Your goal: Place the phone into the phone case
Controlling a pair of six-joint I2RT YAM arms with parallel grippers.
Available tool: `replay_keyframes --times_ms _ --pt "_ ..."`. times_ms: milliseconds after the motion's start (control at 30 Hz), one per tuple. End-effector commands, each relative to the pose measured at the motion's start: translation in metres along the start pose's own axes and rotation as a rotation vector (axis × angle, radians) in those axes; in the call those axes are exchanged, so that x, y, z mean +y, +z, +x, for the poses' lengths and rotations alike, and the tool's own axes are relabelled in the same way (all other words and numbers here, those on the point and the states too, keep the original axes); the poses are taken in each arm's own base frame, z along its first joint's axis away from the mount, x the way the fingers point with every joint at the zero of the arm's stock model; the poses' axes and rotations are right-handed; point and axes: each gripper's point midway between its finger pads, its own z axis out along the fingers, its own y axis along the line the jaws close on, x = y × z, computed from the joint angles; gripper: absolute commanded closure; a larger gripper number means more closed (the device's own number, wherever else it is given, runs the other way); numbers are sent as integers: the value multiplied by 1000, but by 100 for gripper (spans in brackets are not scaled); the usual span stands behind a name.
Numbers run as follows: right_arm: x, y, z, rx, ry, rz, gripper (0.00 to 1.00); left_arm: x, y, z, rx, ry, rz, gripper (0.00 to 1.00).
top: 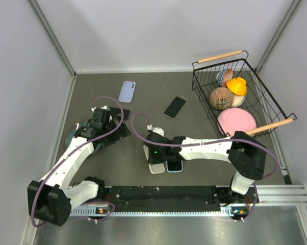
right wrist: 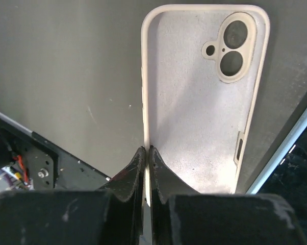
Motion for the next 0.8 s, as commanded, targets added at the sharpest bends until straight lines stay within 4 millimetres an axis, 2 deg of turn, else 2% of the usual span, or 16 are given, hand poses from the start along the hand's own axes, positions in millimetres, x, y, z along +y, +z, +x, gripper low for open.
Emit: replay_keyframes --times_ms 0,133,233,267,333,367,433,467,533,567,700,767 --pt "-3 6 3 -4 -17 92 100 2 -4 -5 -18 4 -3 1" --pt "18 9 0 -15 9 18 90 -1 -9 -6 -43 15 34 1" --pt "29 5 -5 -28 18 -28 77 -7 -11 -3 -41 44 82 1" --pt "31 3 -7 -33 18 -36 68 -12 -11 -5 -50 65 112 1" --pt "31 -1 -9 -48 10 -38 59 -25 -15 3 -20 144 209 2" --pt "33 -7 -14 -65 9 -49 49 -30 -16 4 -14 170 243 2" --pt "28 -11 -15 -80 -9 -44 39 -40 -19 5 -24 231 316 2" --pt "30 -18 -18 -97 -14 -55 30 -43 -20 3 -34 253 338 2" --pt "19 -25 -20 -123 -38 -39 17 -51 -19 -4 -56 301 366 2" --pt "17 -29 -21 -138 -50 -36 3 -53 -19 -9 -63 313 363 1" --pt "5 -60 -36 -252 -113 -50 1 -58 -13 -37 -101 356 297 1" --pt "4 -72 -39 -281 -143 -71 1 -65 -10 -58 -137 379 267 1"
